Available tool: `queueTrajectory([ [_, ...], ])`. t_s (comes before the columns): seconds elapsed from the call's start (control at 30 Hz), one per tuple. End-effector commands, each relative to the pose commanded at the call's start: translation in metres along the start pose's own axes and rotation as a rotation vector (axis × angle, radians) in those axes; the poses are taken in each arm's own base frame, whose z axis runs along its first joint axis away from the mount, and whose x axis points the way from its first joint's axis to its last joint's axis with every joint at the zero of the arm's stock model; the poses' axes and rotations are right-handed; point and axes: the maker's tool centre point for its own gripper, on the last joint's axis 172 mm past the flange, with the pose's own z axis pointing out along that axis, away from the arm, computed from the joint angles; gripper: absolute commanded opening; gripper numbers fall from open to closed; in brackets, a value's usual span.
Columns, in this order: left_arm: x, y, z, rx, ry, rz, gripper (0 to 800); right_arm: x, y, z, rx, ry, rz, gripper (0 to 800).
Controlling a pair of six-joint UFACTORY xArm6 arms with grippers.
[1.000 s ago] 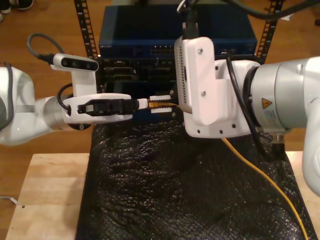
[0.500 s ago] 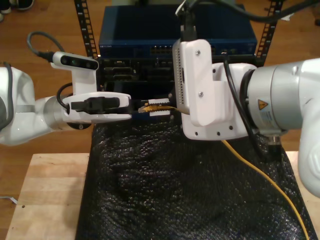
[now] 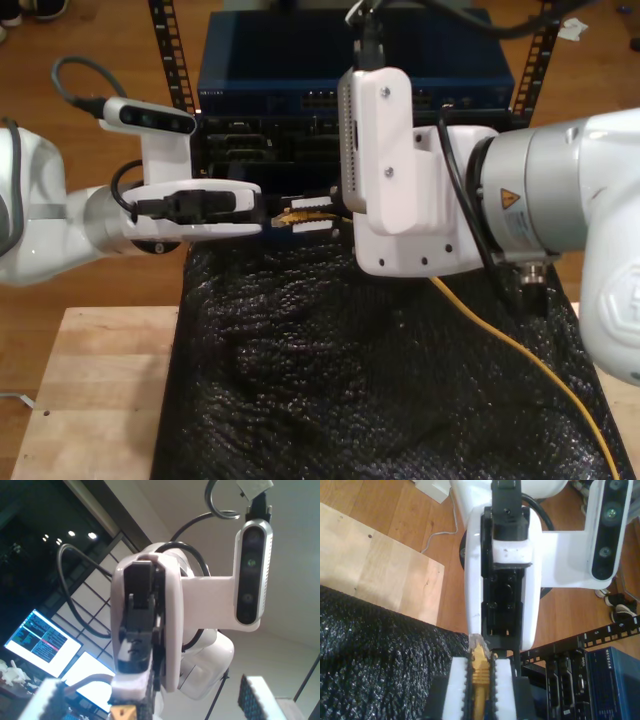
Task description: Grab the cable and plug it in
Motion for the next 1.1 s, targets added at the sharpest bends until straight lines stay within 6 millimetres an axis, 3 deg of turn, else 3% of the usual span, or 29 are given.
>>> queueTrajectory([
  [0.3,0.016,-0.010,-0.009,0.105,-0.023,0.055,798,-0.004,-0.030,0.012,0.115,0.003,0.029,0],
  [0.43,0.030,-0.016,-0.021,0.186,-0.031,0.099,798,-0.019,-0.037,0.012,0.146,-0.015,0.063,0],
  [0.77,0.058,-0.003,-0.038,0.304,-0.066,0.202,798,-0.075,-0.039,-0.004,0.174,-0.088,0.188,0],
  [1.1,0.039,0.009,-0.056,0.446,-0.242,0.198,798,-0.127,-0.030,-0.019,0.132,-0.177,0.314,0],
])
